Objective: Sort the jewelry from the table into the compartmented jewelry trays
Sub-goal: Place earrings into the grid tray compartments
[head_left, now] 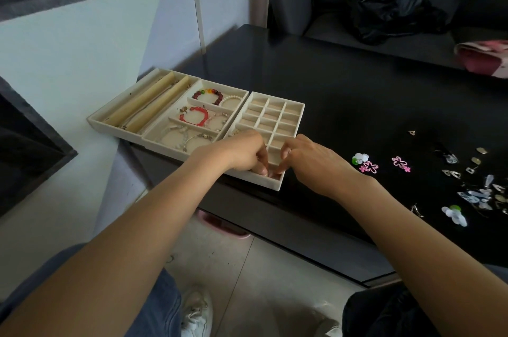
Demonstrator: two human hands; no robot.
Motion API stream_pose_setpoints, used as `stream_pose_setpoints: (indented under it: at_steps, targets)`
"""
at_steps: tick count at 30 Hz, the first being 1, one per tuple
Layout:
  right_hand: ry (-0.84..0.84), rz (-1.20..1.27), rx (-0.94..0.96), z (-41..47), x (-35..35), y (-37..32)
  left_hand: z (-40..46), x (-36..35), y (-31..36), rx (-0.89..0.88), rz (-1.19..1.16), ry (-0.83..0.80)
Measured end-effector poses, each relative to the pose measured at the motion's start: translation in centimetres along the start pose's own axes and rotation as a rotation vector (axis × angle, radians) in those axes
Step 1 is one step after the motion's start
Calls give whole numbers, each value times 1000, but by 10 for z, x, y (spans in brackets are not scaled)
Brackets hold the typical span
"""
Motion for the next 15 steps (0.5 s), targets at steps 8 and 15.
stream_pose_setpoints:
  at_steps: [8,15]
  targets:
    - [-3,24,12,-2,0,0,5,-2,-2,-31,141,12]
    - [-7,23,-1,-3,0,0,2,-2,5,17,133,-33]
Point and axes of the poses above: each hand's wrist, its own z-axis towards the middle knuckle, its own x-axis out of the back of the hand, y = z × x, the point moved 1 cm from there along z, towards the middle knuckle, and after that the axes turned 5 degrees about -y, right-handed, at the moved point
